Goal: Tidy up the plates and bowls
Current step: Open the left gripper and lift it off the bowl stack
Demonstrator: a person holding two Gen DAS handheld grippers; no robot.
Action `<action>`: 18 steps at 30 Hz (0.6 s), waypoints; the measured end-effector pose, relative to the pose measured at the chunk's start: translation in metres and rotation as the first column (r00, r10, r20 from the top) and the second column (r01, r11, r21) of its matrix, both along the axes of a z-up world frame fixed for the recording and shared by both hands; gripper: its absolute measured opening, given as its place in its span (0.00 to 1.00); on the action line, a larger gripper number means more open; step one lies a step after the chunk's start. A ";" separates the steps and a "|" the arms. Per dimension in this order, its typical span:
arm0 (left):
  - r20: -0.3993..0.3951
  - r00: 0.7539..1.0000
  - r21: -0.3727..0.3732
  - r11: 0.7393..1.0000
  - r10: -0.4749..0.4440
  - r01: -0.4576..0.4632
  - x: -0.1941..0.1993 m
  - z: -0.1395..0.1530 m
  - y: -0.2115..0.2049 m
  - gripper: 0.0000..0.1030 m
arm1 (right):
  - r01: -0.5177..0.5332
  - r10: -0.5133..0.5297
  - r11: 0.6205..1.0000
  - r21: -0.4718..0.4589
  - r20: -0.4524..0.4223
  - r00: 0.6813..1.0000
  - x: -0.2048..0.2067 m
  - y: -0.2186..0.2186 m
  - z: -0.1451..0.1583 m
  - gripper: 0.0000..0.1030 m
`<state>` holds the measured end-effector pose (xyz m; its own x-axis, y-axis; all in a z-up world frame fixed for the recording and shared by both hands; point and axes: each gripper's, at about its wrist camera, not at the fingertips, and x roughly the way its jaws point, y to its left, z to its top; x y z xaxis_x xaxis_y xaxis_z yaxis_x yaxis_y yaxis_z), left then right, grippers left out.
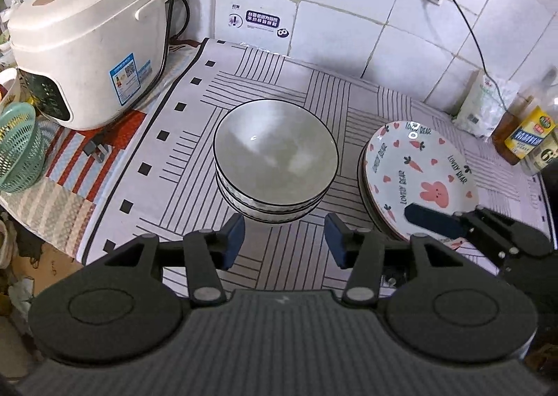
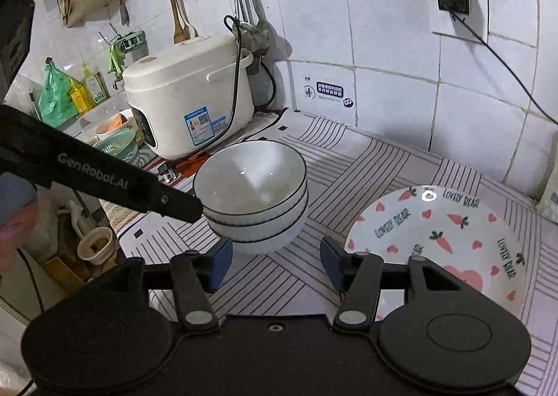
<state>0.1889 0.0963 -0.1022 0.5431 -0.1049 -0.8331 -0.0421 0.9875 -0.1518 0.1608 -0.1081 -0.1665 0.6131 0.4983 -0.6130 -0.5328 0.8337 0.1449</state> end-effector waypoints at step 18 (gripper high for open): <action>0.179 0.984 -0.150 0.989 0.008 0.019 -0.013 -0.012 0.045 0.84 | 0.055 -0.050 0.998 -0.031 0.144 0.988 -0.010 0.039 -0.054 0.96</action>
<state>0.1761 0.1408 -0.1143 0.6808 -0.2252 -0.6970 0.0048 0.9529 -0.3031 0.1503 -0.0691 -0.2206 0.7204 0.4434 -0.5333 -0.5017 0.8641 0.0408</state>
